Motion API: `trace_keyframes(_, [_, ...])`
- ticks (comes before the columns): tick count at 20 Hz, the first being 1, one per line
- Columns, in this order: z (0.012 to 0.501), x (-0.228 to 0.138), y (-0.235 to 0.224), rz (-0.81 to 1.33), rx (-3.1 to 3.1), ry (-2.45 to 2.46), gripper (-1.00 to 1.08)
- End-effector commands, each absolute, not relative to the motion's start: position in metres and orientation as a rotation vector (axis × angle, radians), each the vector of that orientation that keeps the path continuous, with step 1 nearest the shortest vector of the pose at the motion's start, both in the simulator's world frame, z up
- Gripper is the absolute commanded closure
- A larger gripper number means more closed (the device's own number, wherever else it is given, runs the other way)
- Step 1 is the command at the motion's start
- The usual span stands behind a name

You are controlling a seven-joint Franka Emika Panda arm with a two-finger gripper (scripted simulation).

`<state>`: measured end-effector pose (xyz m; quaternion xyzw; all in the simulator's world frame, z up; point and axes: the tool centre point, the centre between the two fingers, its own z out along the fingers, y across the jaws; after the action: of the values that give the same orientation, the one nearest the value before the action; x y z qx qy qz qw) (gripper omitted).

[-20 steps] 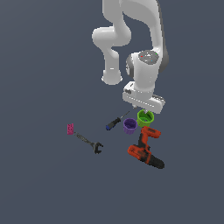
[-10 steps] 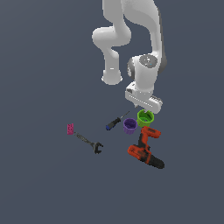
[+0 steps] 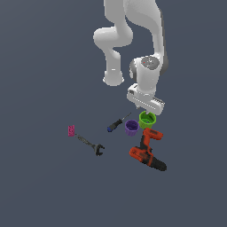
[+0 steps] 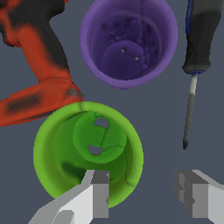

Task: Pick up a designated object from a clutter of objects.

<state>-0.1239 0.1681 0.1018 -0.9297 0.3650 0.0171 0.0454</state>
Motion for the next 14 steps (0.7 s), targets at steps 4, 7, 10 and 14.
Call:
trace_keyframes(4, [0.088,-0.125,0.169,0.053,-2.838,1.117,-0.20])
trace_keyframes(7, [0.079,-0.125,0.170,0.053,-2.838,1.119,-0.20])
trace_keyframes(10, [0.074,-0.125,0.171,0.053,-2.837,1.120,-0.20])
trace_keyframes(14, [0.073,-0.125,0.171,0.053,-2.837,1.120,1.08])
